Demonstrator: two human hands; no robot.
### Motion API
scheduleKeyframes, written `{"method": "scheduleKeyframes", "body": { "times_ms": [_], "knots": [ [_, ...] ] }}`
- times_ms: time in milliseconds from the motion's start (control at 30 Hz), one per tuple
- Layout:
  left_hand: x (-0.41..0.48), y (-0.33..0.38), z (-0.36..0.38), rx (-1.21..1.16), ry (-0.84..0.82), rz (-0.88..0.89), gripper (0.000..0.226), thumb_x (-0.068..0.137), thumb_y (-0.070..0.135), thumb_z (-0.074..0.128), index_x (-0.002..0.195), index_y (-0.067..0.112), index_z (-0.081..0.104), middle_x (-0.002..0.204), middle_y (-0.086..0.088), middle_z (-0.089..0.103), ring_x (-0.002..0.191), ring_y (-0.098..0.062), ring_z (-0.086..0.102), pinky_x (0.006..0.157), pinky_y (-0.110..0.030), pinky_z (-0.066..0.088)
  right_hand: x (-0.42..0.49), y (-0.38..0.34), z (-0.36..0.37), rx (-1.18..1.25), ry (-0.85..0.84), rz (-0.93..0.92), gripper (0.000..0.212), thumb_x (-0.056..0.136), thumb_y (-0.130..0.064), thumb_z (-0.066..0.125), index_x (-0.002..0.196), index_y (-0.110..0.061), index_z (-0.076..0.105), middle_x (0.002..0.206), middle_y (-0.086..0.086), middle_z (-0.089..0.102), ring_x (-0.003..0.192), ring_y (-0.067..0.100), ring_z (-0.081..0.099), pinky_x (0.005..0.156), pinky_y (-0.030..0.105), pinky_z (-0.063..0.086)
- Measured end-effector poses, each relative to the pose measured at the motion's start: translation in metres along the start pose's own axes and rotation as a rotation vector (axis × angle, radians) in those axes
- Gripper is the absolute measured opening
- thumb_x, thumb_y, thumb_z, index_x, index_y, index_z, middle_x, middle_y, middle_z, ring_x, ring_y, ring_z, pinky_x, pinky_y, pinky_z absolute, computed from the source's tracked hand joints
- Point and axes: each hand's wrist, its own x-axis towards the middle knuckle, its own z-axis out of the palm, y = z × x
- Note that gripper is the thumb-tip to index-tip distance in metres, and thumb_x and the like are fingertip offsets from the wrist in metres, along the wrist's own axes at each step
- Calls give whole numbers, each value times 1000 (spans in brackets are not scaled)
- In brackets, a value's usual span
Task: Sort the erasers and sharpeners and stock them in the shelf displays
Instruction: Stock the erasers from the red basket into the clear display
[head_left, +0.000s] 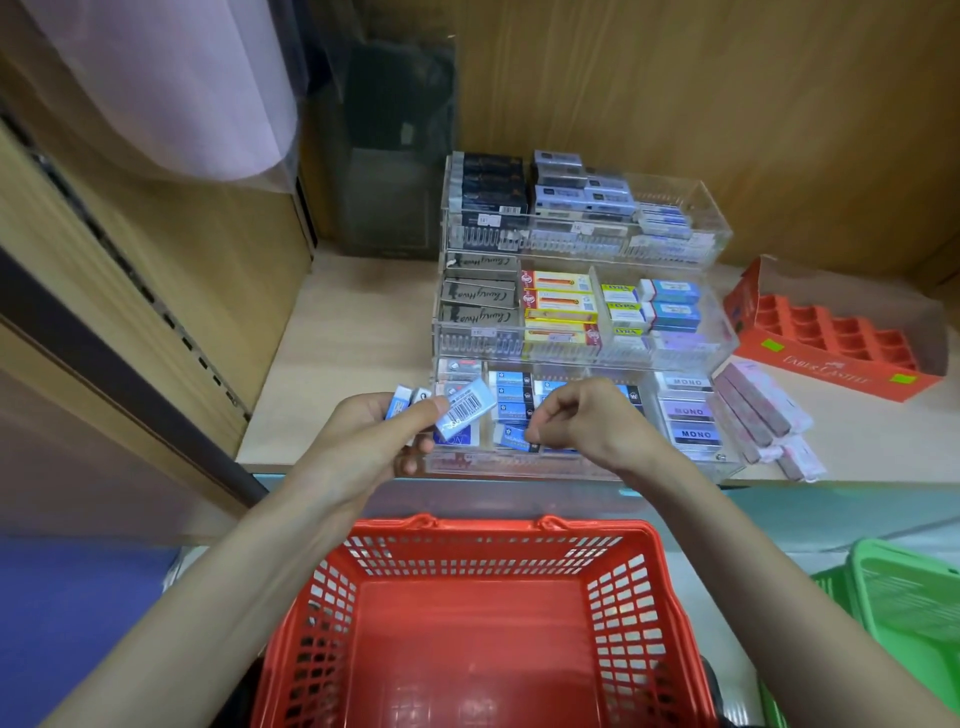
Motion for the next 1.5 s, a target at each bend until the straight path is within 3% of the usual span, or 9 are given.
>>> {"method": "scheduleKeyframes", "body": {
  "times_ms": [267,400,533,600,733,1000,1100,1267,1500],
  "knots": [
    [2,-3,0,8,-11,-8,16,89,20,63,82,7,69,55,0,53,52,-10,43,44,-15,38,1,-5,17,-190,183,0,22,78,-9,73,65,-14,56,62,-2,56,53,3,52,47,14,33],
    [1,-6,3,14,-36,7,16,88,21,63,80,8,67,51,4,54,49,-8,44,44,-14,38,-4,2,28,-146,325,-49,31,77,-9,74,66,-22,48,99,4,46,80,22,57,65,21,34],
    [3,-8,6,31,-61,29,15,89,19,62,82,7,67,51,5,55,47,-4,46,44,-13,38,-12,-3,29,-177,359,-151,14,82,-8,69,83,-17,58,99,2,45,79,14,51,71,21,38],
    [4,-8,8,36,-76,35,14,89,19,61,84,7,67,54,3,55,49,-5,46,45,-13,39,-20,-11,25,-3,386,-191,6,87,-11,63,89,-16,62,95,2,56,74,12,54,67,16,40],
    [6,-12,16,42,-135,51,15,89,19,60,88,6,67,55,5,56,51,-3,49,45,-14,38,-43,-24,22,578,108,-57,11,93,-18,56,92,-9,61,75,5,62,60,9,60,56,20,48],
    [4,-15,39,45,-193,111,30,82,40,56,86,13,68,66,-2,64,59,-12,47,46,-15,36,-62,-8,19,895,226,-100,20,88,2,58,103,-11,58,77,10,64,69,17,68,57,20,52],
    [6,-16,49,-13,-190,83,31,88,33,53,98,7,65,91,-16,72,55,-9,49,44,-15,34,-65,1,15,835,277,-197,19,85,8,58,93,-10,57,87,6,63,76,16,68,65,20,52],
    [8,-17,64,-82,-241,81,10,90,15,58,89,7,64,77,-8,53,55,-9,39,43,-14,32,-70,13,5,658,249,-293,36,78,24,52,77,-11,62,88,-6,66,85,6,62,76,15,46],
    [6,-8,85,-136,-114,167,9,90,6,58,82,10,61,66,0,49,53,-7,38,42,-15,29,-70,15,-8,555,340,-328,40,82,11,61,101,-23,54,105,-4,57,80,3,59,70,16,47]
  ]
}}
